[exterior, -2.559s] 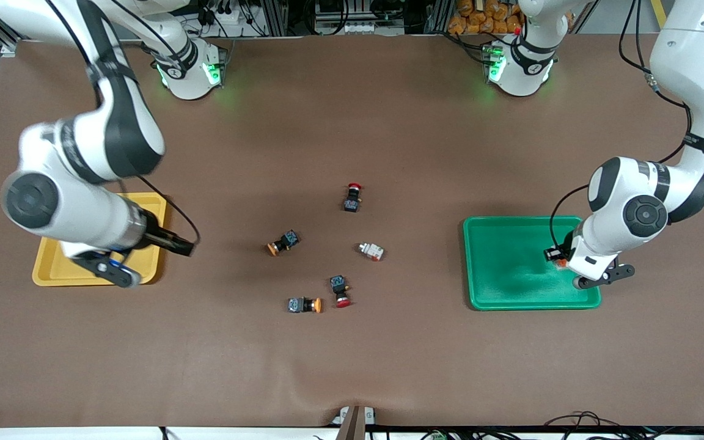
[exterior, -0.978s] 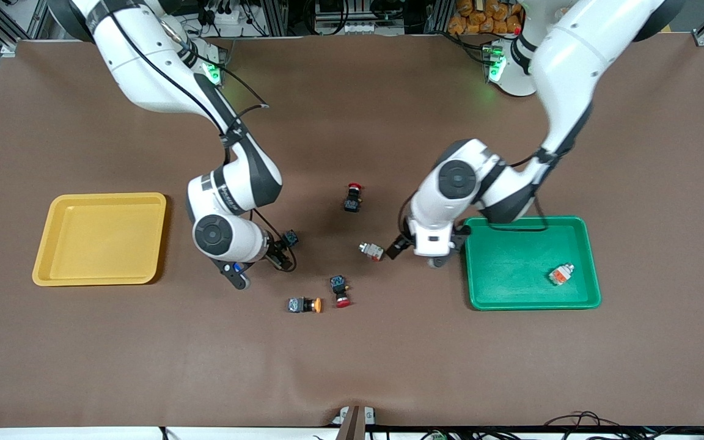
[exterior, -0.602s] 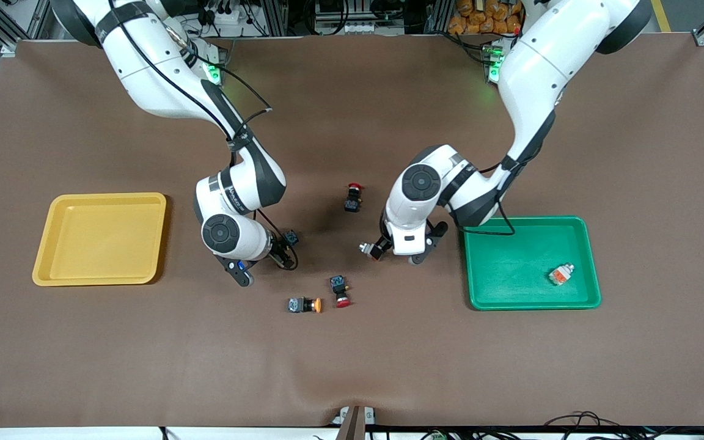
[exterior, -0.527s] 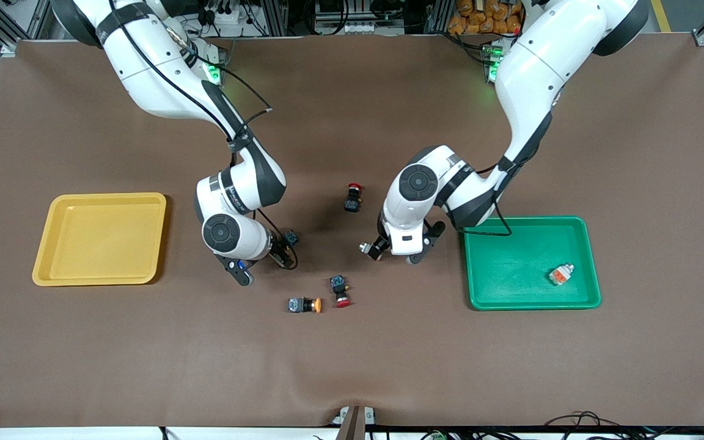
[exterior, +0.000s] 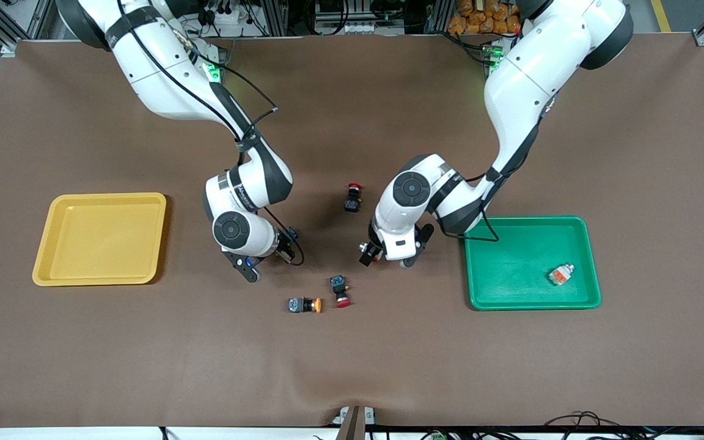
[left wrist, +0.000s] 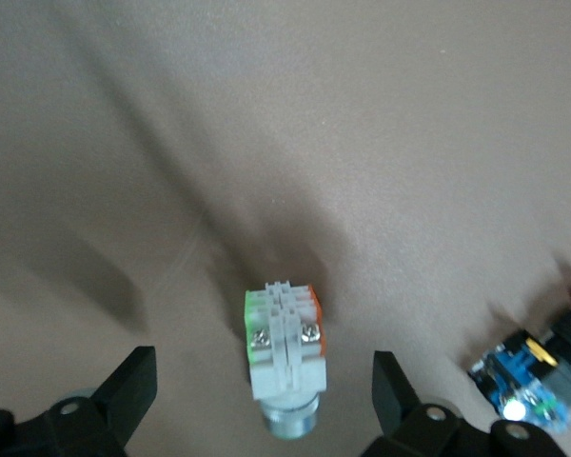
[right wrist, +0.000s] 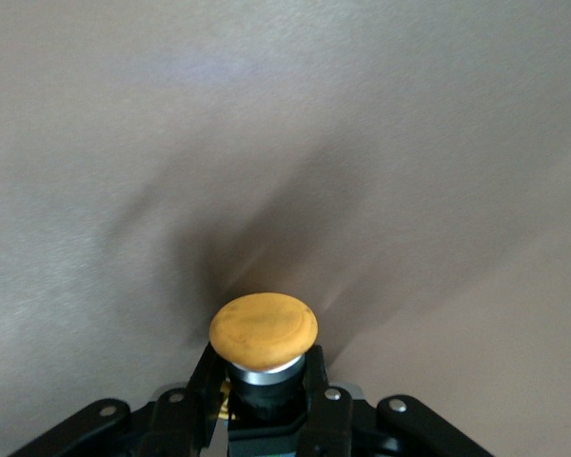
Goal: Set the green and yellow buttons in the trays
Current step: 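Grasp the second white button with the left gripper while the right gripper lifts, then open both grippers over the trays, dropping white and yellow-capped buttons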
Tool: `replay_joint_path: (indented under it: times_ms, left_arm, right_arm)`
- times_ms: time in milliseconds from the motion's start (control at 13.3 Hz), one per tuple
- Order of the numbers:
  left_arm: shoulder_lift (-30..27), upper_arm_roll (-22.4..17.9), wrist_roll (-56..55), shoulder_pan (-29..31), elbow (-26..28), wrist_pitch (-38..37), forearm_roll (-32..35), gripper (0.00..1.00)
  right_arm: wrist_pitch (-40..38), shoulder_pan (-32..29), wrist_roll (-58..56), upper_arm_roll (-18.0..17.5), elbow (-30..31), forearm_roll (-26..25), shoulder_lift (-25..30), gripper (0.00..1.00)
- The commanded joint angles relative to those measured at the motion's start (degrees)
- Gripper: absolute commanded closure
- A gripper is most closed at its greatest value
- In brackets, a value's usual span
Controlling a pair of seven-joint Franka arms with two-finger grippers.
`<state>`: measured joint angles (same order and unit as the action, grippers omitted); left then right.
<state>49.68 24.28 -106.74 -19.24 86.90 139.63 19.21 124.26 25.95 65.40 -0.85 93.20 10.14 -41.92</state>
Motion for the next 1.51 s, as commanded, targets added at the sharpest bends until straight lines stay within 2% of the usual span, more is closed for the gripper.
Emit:
replay_joint_path:
  times_ms: [0,75,301,527,753,903,1129,1204,1430]
  left_arm:
    - [1.91,-4.41,-2.24,-4.65,-3.05,0.12,-0.58,0.39]
    - [1.91,-4.5,-1.64,-4.4,-2.96,0.12,-0.58,0.99]
    - [-0.1,-4.51,1.43,-3.35,-2.79,-1.2,0.3,1.0]
    - [-4.4,-3.37,12.55,1.29,-2.88,-9.88,-0.57,1.0]
    - [-6.44,4.43,22.09,10.6,-2.87,-13.42,-0.93,1.0]
    - [-8.1,7.61,26.11,16.31,-2.53,-15.34,-0.67,1.0]
    - [-10.13,7.89,42.61,22.56,-1.74,-25.69,-0.58,1.0]
    - [-10.13,7.89,46.15,24.32,-1.38,-26.68,-0.23,1.0]
    - [-9.43,7.71,57.92,31.52,1.69,-26.69,1.43,1.0]
  right_arm:
    - [-9.61,-5.7,-9.8,-0.29,-1.52,1.11,2.8,1.0]
    - [-13.22,-7.56,-13.42,-0.29,-2.22,1.11,3.41,1.0]
    - [-18.07,-12.92,-21.68,-0.11,-2.23,1.11,6.05,1.0]
    - [-23.17,-21.78,-38.36,0.15,-2.14,0.76,7.81,1.0]
    - [-24.68,-28.65,-51.03,0.33,-2.06,-0.29,8.34,1.0]
    - [-24.68,-32.69,-57.8,0.33,-2.06,-4.31,8.26,1.0]
    - [-24.59,-37.88,-67.21,0.33,-1.7,-12.4,8.26,1.0]
    - [-24.16,-40.16,-71.24,0.33,-1.7,-14.6,7.99,1.0]
    - [-18.82,-44.57,-79.8,0.33,0.13,-15.58,7.03,1.0]
